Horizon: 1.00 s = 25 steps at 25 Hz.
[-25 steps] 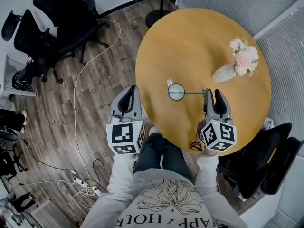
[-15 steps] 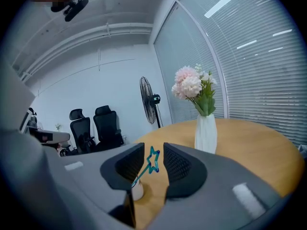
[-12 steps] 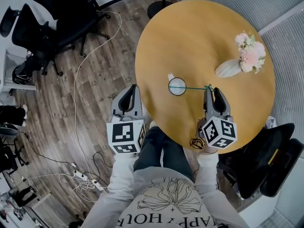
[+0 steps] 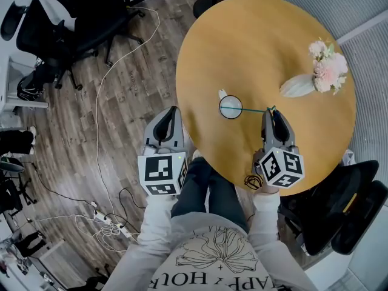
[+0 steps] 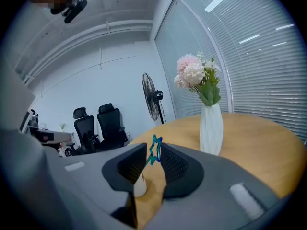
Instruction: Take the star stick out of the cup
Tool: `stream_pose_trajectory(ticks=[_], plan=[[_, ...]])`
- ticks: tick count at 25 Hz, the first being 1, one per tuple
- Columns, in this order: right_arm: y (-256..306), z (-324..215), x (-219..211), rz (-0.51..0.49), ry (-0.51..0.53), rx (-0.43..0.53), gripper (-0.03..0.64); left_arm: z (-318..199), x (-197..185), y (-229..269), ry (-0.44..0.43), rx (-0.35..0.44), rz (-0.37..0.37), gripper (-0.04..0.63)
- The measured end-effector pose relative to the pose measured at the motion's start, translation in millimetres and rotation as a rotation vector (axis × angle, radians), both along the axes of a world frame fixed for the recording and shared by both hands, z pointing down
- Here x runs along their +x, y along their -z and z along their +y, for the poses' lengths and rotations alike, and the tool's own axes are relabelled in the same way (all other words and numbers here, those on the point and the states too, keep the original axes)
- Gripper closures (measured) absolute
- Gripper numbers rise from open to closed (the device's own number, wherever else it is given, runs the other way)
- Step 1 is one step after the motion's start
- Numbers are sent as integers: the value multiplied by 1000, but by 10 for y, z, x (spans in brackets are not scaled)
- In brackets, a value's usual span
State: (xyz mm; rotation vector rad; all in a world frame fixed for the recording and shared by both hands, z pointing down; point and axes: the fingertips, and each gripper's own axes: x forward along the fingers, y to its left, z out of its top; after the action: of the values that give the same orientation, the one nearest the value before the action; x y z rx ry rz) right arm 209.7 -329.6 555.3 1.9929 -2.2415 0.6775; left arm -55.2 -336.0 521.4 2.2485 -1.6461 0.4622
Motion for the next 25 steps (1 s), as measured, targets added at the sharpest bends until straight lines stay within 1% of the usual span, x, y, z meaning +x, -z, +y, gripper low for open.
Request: stream_pose_trajectory(ticks=[3,12,25], plan=[[12,-2,-30,-4,4,10,549,11,-13,-11,3,-4,1,589],[215,-56,-186,-39,48,68,584,3,-18,96,9,14,16,589],[713,-120,-483,-25,155,101,591,-43,-142,525,46,94,35,589]])
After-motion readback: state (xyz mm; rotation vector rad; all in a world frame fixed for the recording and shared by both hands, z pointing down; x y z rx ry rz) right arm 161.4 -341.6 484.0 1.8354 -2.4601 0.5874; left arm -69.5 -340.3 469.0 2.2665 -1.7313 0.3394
